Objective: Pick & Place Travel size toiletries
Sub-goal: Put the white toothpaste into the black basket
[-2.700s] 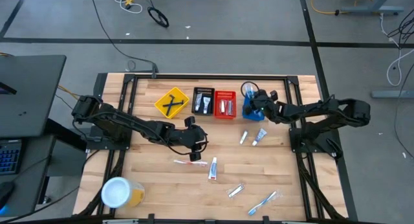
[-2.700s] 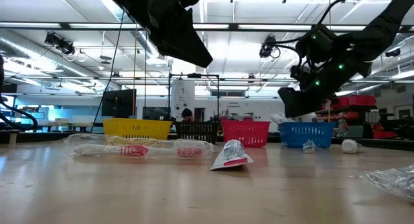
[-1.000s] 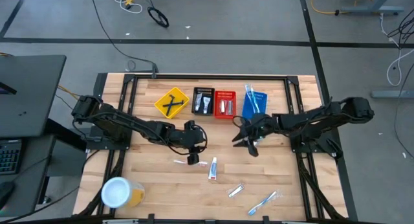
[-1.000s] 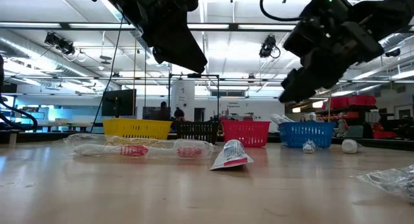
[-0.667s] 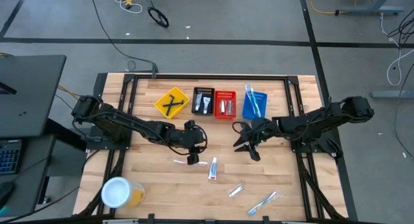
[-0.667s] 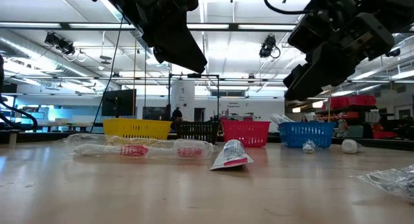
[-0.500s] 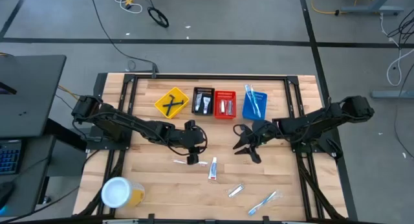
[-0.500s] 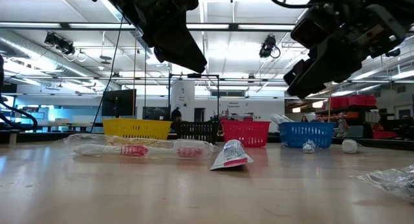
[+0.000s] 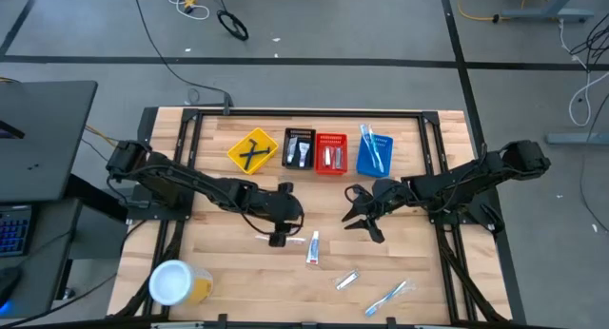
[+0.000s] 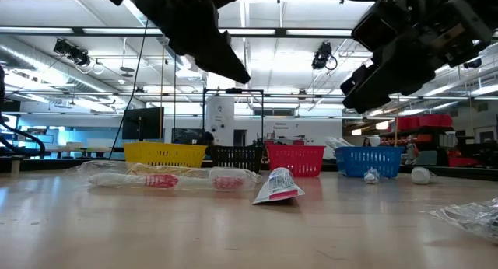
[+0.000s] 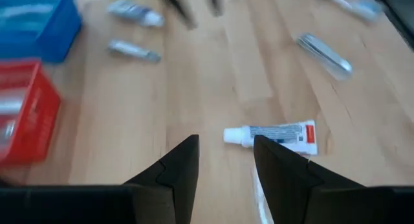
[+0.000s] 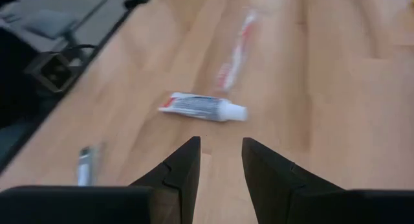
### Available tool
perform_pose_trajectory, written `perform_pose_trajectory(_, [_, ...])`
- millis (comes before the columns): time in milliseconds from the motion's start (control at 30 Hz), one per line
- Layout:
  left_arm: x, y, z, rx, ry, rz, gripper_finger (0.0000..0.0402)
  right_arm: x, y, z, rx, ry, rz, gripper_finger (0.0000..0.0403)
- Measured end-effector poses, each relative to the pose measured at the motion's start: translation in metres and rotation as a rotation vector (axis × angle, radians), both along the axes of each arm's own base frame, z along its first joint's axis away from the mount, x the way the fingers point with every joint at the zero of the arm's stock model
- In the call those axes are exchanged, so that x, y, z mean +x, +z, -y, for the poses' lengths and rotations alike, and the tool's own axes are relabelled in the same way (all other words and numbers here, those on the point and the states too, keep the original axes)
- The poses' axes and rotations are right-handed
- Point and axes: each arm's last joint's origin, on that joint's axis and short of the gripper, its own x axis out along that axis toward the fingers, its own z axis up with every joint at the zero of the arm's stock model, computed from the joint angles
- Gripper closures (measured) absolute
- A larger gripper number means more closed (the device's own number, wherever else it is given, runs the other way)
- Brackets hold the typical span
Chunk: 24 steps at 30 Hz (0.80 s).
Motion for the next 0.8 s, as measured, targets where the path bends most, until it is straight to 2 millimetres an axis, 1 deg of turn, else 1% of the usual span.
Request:
perform_pose_trajectory(67, [0.001, -0.002, 0.001, 0.051, -0.069, -0.001, 0.0246, 0.000, 0.000, 0.001, -0.024, -0.038, 0.003, 0.0278])
perform_pose_trajectory(100, [0.004, -0.004, 0.002, 0.057, -0.102, 0.018, 0.0245, 0.001, 0.000, 0.002, -0.033, -0.054, 0.005, 0.0278])
perform_pose_trajectory(133, [0.008, -0.005, 0.004, 0.042, -0.123, 0.038, 0.0244, 0.001, 0.000, 0.002, -0.040, -0.065, 0.006, 0.0278])
perform_pose_trajectory(200, [0.008, -0.011, 0.004, 0.014, -0.119, 0.015, 0.0240, 0.001, 0.000, 0.002, -0.043, -0.072, 0.012, 0.0278])
perform_pose_trajectory(267, [0.017, -0.012, 0.004, -0.056, -0.062, 0.049, 0.0235, 0.001, 0.000, 0.002, -0.042, -0.073, 0.012, 0.0278])
perform_pose_trajectory(300, [0.016, -0.013, 0.002, -0.100, -0.012, 0.025, 0.0232, 0.001, 0.000, 0.002, -0.036, -0.076, 0.015, 0.0278])
perform_pose_trajectory(367, [0.024, -0.013, 0.000, -0.220, 0.094, 0.028, 0.0228, 0.003, 0.000, 0.002, -0.032, -0.078, 0.020, 0.0278])
perform_pose_trajectory(400, [0.025, -0.014, -0.001, -0.268, 0.132, 0.022, 0.0226, 0.003, 0.000, 0.002, -0.032, -0.078, 0.023, 0.0278])
perform_pose_trajectory(433, [0.024, -0.017, -0.001, -0.306, 0.160, -0.003, 0.0225, 0.004, 0.000, 0.002, -0.031, -0.080, 0.036, 0.0278])
perform_pose_trajectory(500, [0.031, -0.023, 0.001, -0.367, 0.174, -0.010, 0.0225, 0.005, -0.001, 0.002, -0.040, -0.097, 0.041, 0.0278])
perform_pose_trajectory(567, [0.033, -0.031, 0.004, -0.414, 0.195, -0.045, 0.0225, 0.009, -0.002, 0.003, -0.049, -0.119, 0.062, 0.0278])
perform_pose_trajectory(633, [0.043, -0.038, 0.007, -0.444, 0.211, -0.046, 0.0225, 0.009, -0.004, 0.004, -0.066, -0.145, 0.050, 0.0278])
perform_pose_trajectory(700, [0.044, -0.047, 0.008, -0.442, 0.229, -0.115, 0.0225, 0.011, -0.006, 0.005, -0.081, -0.175, 0.062, 0.0278])
perform_pose_trajectory(733, [0.048, -0.052, 0.008, -0.452, 0.243, -0.135, 0.0225, 0.011, -0.006, 0.005, -0.093, -0.190, 0.053, 0.0278])
perform_pose_trajectory(767, [0.054, -0.054, 0.009, -0.469, 0.256, -0.128, 0.0225, 0.011, -0.007, 0.006, -0.102, -0.206, 0.052, 0.0278])
perform_pose_trajectory(800, [0.055, -0.056, 0.009, -0.459, 0.271, -0.139, 0.0225, 0.012, -0.007, 0.006, -0.104, -0.213, 0.063, 0.0278])
